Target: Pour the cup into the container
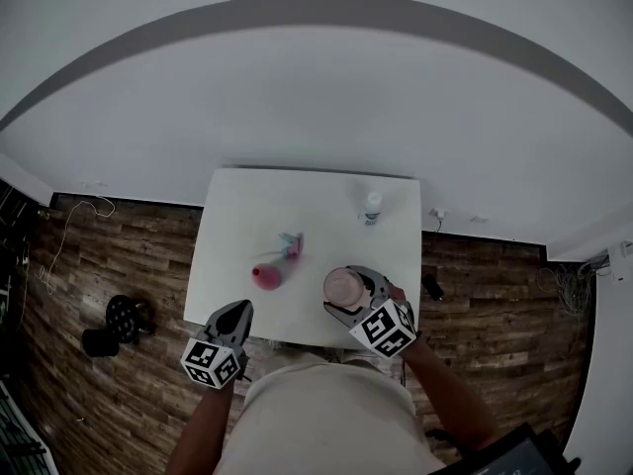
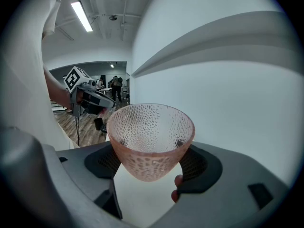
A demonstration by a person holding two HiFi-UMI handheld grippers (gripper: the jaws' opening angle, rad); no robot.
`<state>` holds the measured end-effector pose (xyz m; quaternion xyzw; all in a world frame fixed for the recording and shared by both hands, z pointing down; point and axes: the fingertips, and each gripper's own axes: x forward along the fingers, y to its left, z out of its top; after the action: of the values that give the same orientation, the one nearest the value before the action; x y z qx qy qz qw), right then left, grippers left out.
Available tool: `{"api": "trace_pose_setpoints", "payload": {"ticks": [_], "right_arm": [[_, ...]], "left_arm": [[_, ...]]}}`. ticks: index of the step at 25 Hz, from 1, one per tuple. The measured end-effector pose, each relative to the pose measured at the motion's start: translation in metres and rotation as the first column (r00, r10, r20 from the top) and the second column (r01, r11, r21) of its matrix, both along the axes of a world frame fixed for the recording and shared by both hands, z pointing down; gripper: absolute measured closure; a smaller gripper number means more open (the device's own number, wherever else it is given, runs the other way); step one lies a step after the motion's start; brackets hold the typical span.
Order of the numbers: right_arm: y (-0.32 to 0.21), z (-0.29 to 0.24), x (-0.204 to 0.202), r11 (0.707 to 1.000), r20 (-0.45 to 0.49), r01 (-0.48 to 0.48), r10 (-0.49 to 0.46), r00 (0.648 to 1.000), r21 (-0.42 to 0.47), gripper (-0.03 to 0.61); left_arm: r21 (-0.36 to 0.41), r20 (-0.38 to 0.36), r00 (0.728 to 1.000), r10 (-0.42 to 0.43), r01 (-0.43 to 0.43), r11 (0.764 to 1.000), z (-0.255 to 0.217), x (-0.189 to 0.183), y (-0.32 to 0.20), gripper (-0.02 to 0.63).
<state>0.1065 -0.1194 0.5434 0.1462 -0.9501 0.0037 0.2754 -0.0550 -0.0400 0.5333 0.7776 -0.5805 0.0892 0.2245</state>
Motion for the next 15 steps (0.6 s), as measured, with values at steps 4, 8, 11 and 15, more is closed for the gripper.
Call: {"api": "trace_pose_setpoints", "payload": {"ticks": [4, 8, 11, 15], "right_arm": [[-0.001, 0.007, 0.001, 1.0, -0.008, -0.003, 0.003, 1.0, -0.01, 0.211], [0.001, 0.013, 0.003, 1.0, -0.015, -0.005, 0.005, 1.0, -0.019, 0.21], [0.001, 0.018, 0.004, 1.0, -0.021, -0.008, 0.008, 1.0, -0.024, 0.21], [0.001, 0.023, 0.009, 0.999, -0.03, -0.015, 0.014, 0.999, -0.03, 0.21]], "left_arm": [[-0.008, 0.005, 1.0, 0.003, -0.003, 1.0, 0.003, 0.001, 0.001, 0.603], [-0.018, 0.008, 1.0, 0.005, -0.005, 1.0, 0.007, 0.002, 0.003, 0.603], [-0.023, 0.009, 1.0, 0.007, -0.007, 1.0, 0.009, 0.003, 0.004, 0.603], [-0.031, 0.013, 1.0, 0.011, -0.011, 0.999, 0.011, 0.006, 0.005, 0.603]]}}
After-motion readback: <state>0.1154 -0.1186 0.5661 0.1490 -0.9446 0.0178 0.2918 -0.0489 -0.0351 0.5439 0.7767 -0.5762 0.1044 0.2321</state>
